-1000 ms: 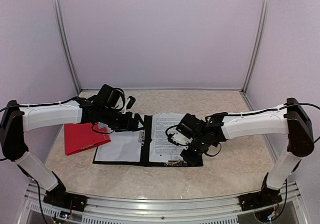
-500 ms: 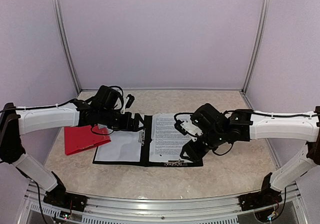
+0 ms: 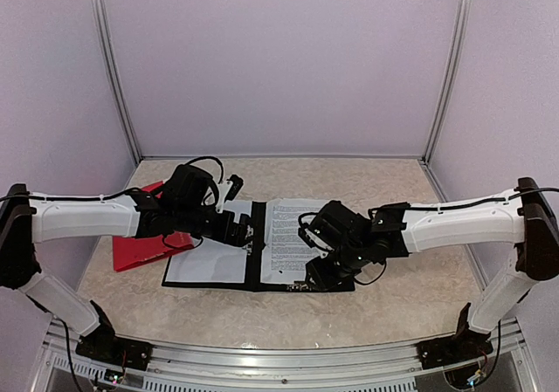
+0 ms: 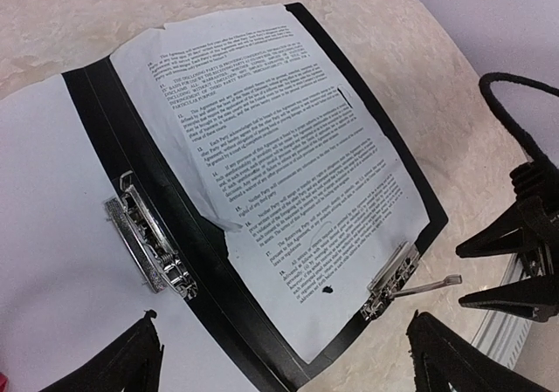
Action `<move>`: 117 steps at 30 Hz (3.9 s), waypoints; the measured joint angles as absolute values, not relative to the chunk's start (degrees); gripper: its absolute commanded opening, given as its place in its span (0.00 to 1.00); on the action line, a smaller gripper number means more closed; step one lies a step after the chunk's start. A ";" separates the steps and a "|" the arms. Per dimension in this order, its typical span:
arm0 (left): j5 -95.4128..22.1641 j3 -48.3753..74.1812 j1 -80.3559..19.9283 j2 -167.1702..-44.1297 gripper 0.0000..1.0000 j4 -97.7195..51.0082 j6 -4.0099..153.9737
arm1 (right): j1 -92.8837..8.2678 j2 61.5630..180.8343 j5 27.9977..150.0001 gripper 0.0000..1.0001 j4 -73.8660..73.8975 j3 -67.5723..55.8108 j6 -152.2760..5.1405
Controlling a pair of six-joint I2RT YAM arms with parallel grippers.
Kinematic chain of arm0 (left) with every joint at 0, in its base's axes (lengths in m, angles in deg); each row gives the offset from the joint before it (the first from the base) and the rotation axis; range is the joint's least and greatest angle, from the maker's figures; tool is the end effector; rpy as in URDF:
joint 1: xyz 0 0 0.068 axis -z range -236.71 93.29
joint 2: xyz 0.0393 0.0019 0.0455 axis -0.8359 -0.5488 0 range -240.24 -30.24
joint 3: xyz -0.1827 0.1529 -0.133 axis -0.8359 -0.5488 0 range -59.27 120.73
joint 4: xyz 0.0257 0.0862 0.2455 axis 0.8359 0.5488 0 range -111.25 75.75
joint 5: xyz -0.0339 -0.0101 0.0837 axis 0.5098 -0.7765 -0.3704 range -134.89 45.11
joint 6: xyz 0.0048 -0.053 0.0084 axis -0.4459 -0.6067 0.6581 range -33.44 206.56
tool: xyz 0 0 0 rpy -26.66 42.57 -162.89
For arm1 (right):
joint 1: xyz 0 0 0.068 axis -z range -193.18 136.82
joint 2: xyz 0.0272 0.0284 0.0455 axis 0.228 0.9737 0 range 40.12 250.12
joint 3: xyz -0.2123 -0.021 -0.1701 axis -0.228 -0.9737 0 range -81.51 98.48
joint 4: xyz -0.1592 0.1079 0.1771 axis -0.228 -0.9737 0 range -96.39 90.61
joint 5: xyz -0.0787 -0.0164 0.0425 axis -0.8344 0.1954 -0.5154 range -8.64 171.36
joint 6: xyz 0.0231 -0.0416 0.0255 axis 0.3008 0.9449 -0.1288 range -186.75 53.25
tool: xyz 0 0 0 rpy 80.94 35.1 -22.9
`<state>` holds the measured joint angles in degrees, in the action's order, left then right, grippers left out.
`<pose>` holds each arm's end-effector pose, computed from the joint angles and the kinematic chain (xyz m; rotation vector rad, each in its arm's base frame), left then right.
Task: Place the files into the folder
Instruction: Clamp the file and folder with some files.
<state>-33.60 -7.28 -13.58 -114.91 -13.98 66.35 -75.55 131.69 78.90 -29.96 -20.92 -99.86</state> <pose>0.2269 -0.2221 0.2247 0.5805 2.3107 -0.7835 0.1501 0.2831 0.2064 -0.6771 2.6525 0.4742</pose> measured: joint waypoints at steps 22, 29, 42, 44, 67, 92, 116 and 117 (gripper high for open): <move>-33.86 -7.26 -13.40 -114.95 0.95 -14.27 66.51 | -75.55 133.46 77.85 0.13 -28.21 -20.48 -103.48; -34.32 -7.28 -13.16 -114.95 0.95 -14.20 66.51 | -75.55 133.46 77.83 0.08 -28.23 -20.48 -103.66; -33.71 -7.59 -11.94 -114.93 0.91 -14.84 69.46 | -75.55 133.94 77.61 0.00 -28.25 -20.48 -103.77; -32.46 -8.66 -11.28 -114.93 0.90 -16.45 71.14 | -75.55 133.98 77.61 0.00 -28.23 -20.48 -103.77; -16.72 -16.39 -1.12 -128.92 0.77 -38.90 104.50 | -73.74 132.56 79.82 0.00 -24.05 -24.28 -104.14; -13.34 -8.09 -2.96 -141.20 0.62 -42.25 117.15 | -71.88 130.33 82.20 0.00 -19.75 -28.37 -104.12; -11.02 -5.29 -4.55 -145.09 0.41 -41.09 118.51 | -71.55 130.11 83.07 0.00 -19.36 -28.81 -104.12; -11.02 -5.29 -4.55 -145.11 0.40 -40.93 118.64 | -71.55 130.11 83.07 0.00 -19.36 -28.81 -104.12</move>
